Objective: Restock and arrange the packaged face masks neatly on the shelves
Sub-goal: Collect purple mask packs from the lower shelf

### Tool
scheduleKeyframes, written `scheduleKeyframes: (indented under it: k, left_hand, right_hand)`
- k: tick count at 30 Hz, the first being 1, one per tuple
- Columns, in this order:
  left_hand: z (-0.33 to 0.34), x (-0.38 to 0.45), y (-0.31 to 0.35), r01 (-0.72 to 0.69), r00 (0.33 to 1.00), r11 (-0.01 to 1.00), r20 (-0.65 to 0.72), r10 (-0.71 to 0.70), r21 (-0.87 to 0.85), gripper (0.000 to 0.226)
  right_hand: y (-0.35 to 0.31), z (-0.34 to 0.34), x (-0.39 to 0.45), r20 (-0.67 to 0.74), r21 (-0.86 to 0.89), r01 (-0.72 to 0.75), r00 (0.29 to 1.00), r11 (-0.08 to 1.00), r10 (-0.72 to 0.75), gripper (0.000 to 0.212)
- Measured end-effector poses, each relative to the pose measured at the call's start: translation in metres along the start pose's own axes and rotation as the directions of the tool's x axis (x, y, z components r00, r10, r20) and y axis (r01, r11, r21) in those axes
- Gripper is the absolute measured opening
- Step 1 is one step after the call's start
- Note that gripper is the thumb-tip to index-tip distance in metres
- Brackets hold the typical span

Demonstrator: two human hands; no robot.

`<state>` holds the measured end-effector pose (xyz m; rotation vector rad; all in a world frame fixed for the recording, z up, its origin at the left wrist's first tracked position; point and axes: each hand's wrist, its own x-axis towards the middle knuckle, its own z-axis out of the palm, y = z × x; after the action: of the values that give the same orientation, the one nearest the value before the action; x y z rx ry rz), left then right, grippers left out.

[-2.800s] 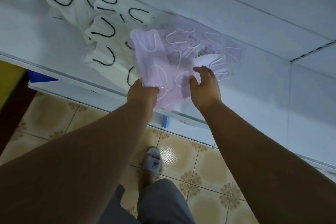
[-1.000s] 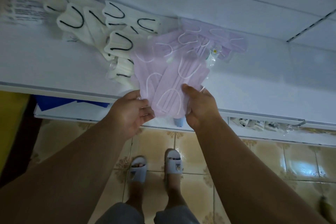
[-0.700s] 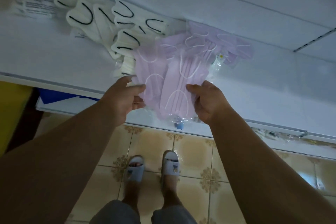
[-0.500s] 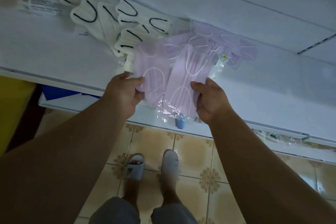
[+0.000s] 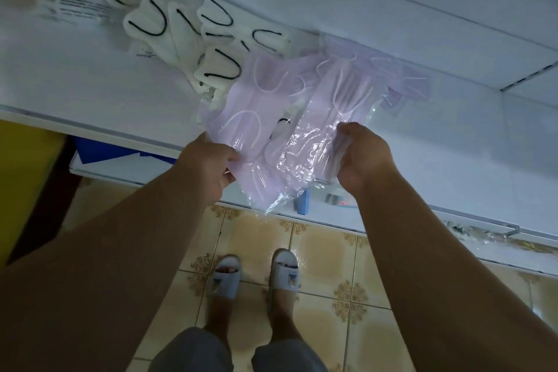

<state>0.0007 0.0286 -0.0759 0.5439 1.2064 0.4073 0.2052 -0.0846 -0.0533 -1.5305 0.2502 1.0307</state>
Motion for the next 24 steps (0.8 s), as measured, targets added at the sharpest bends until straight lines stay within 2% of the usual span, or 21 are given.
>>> scheduleKeyframes:
  k: [2,5,7,12,15,17,19,22,24]
  left_hand:
    - [-0.001,-0.002,-0.004,0.011,0.997,1.0,0.073,-0.011,0.005,0.056]
    - [-0.004,-0.005,-0.011,0.069,0.963,0.995,0.254,-0.086,0.074,0.072]
    - [-0.004,-0.007,-0.013,0.089,0.929,0.989,0.348,-0.125,0.119,0.076]
    - [-0.004,-0.013,-0.006,-0.008,0.963,0.992,0.268,-0.026,0.124,0.044]
    - [-0.01,-0.008,-0.004,-0.031,0.967,0.992,0.255,-0.002,0.126,0.049]
    - [-0.012,-0.006,-0.004,-0.02,0.964,0.989,0.265,-0.021,0.15,0.051]
    - [-0.009,-0.006,-0.006,0.007,0.958,0.984,0.28,-0.057,0.178,0.053]
    - [0.001,-0.014,-0.008,0.019,0.944,0.964,0.313,-0.104,0.265,0.044]
    - [0.002,-0.016,-0.007,0.011,0.941,0.958,0.32,-0.106,0.285,0.044]
  right_hand:
    - [-0.002,0.005,0.004,0.085,0.057,-0.119,0.99,0.991,0.114,0.001]
    - [0.005,0.024,0.0,0.143,-0.049,-0.132,0.98,0.99,0.138,0.029]
    - [0.01,0.033,-0.001,0.141,-0.058,-0.129,0.981,0.99,0.136,0.027]
    - [0.007,0.016,0.005,0.014,0.057,-0.023,1.0,0.998,0.022,0.011]
    - [-0.006,0.004,0.001,0.064,0.259,-0.108,0.994,0.96,0.094,0.003]
    - [-0.01,0.005,-0.003,0.124,0.3,-0.182,0.981,0.936,0.151,0.008]
    - [-0.005,0.012,-0.005,0.187,0.187,-0.245,0.96,0.951,0.21,0.011]
    - [0.012,0.029,-0.006,0.196,-0.106,-0.189,0.959,0.976,0.207,0.008]
    - [0.017,0.032,-0.003,0.137,-0.06,-0.118,0.983,0.991,0.125,0.017]
